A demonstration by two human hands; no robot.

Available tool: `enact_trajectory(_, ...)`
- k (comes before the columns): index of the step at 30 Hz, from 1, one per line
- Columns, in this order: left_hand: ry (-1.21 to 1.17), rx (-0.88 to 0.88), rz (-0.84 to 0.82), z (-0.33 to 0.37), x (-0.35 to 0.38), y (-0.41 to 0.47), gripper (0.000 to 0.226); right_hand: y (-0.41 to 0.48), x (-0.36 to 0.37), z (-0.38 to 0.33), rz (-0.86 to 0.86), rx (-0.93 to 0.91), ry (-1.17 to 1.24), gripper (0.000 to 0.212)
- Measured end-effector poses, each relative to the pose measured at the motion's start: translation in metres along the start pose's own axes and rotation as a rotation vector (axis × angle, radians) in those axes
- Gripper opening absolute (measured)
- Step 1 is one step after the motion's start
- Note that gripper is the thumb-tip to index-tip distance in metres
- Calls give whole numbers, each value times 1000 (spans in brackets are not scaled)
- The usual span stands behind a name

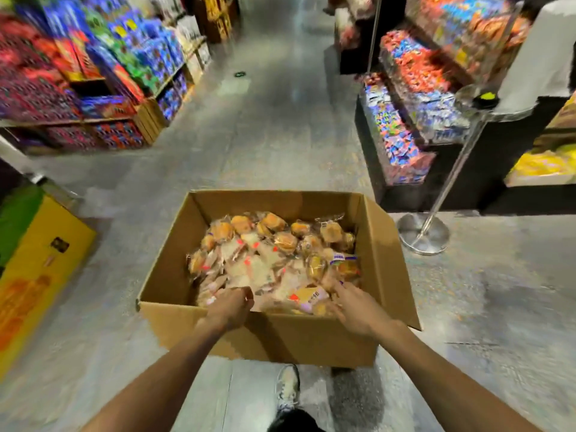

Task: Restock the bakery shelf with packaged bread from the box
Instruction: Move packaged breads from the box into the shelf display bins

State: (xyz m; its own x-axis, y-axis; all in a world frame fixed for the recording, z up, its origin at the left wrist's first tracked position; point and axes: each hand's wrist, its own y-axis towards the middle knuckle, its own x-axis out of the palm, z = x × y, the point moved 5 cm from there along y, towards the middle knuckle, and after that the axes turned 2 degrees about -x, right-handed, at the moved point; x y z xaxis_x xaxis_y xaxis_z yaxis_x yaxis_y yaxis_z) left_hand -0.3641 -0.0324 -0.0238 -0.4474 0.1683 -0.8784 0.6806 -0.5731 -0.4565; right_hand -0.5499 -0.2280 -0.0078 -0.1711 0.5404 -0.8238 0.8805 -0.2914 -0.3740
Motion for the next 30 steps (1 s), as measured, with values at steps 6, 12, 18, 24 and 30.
enact_trajectory(6, -161, -166, -183, -75, 23, 111, 29, 118, 44, -3, -223, 143, 94, 48)
enact_trajectory(12, -408, -327, -284, -112, 63, 192, 50, 215, 92, -15, -349, 284, 240, 41)
enact_trajectory(18, -514, -478, -277, -120, 107, 231, 95, 294, 123, -12, -190, 562, 663, 52)
enact_trajectory(24, -410, -498, -390, -115, 128, 245, 132, 329, 153, -4, 19, 850, 982, 71)
enact_trajectory(30, -374, -516, -357, -121, 135, 252, 118, 339, 155, 0, 69, 898, 794, 92)
